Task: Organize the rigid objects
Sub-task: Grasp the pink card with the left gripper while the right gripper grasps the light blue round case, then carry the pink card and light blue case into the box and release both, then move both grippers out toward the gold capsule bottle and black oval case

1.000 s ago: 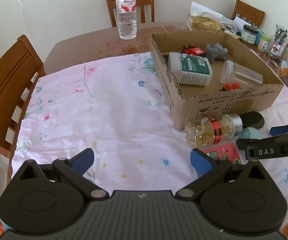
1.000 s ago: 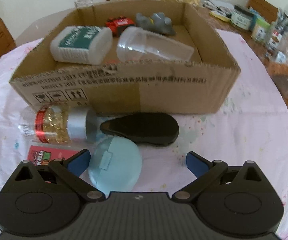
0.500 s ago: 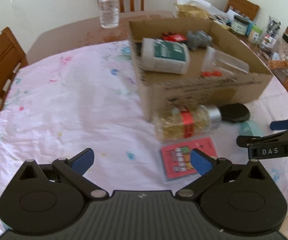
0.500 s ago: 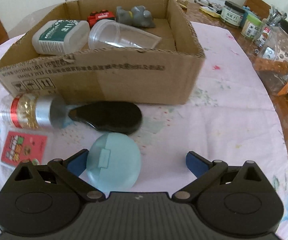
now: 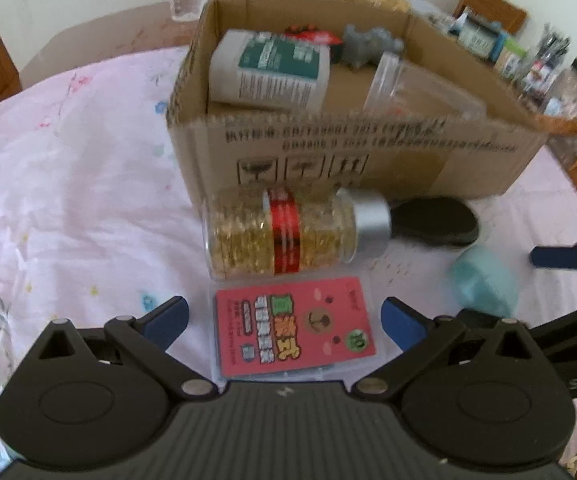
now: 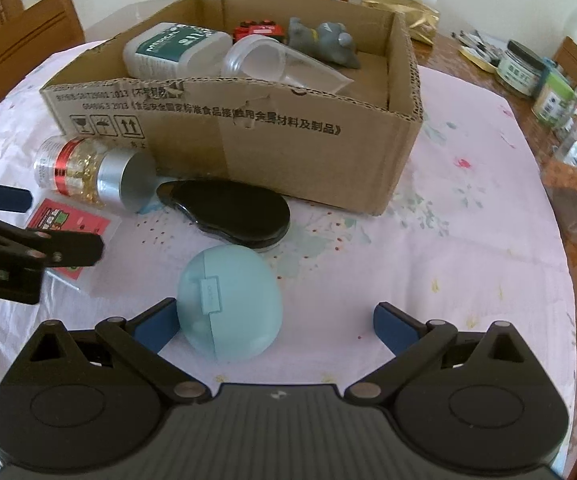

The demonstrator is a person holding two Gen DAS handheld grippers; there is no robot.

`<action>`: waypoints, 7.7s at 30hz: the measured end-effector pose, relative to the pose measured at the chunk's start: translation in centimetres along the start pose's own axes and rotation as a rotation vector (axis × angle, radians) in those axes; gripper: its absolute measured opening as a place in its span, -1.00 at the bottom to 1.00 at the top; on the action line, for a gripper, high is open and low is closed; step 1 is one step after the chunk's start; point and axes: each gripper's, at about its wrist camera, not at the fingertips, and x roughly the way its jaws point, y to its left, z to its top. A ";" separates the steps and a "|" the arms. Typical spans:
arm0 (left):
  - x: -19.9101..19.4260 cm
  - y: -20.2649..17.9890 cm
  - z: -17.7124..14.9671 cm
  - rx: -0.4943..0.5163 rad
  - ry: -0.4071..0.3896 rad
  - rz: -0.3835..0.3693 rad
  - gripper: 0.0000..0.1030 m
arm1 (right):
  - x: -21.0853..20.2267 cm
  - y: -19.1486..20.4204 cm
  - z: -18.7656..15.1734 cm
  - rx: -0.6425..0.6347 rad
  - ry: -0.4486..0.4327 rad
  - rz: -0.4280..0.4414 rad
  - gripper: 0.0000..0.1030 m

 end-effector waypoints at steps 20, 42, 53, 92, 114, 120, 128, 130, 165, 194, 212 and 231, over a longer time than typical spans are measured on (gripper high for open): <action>-0.4 0.1 -1.6 0.145 -0.036 -0.019 0.95 | -0.2 0.3 -0.3 -0.012 -0.018 0.007 1.00; -0.8 0.3 -1.6 0.171 -0.050 -0.036 0.75 | -1.3 2.3 0.0 -0.154 -0.044 0.094 0.38; -0.6 0.1 -1.4 0.154 -0.044 -0.022 0.76 | -1.5 2.8 -0.1 -0.261 -0.079 0.072 0.32; -2.1 0.1 -0.2 0.122 0.024 -0.033 0.74 | -2.0 2.0 0.5 -0.203 -0.034 0.097 0.12; -9.9 -1.0 7.8 0.222 -0.215 -0.073 0.74 | -9.0 0.1 4.5 -0.281 -0.184 0.084 0.12; -6.7 -0.3 10.5 0.175 -0.191 -0.056 0.74 | -10.1 -0.6 6.7 -0.278 -0.238 0.060 0.12; -5.0 0.6 10.3 0.109 -0.176 -0.044 0.84 | -9.8 -1.0 8.9 -0.280 -0.254 0.049 0.12; -5.8 1.0 9.7 0.081 -0.198 -0.052 0.97 | -9.6 -1.1 9.3 -0.276 -0.254 0.049 0.12; -10.5 4.4 2.6 -0.070 -0.252 0.177 0.98 | -0.1 -5.0 20.6 -0.036 -0.192 -0.031 1.00; -9.5 5.5 2.0 0.022 -0.239 0.111 0.98 | -7.4 -1.1 7.6 0.143 -0.223 -0.070 1.00; -8.3 8.5 1.1 0.069 -0.185 0.087 0.98 | 1.6 4.3 4.8 0.196 -0.065 -0.073 1.00; -7.2 6.8 1.4 0.073 -0.152 0.080 0.98 | 2.2 1.2 2.9 0.203 -0.068 -0.127 1.00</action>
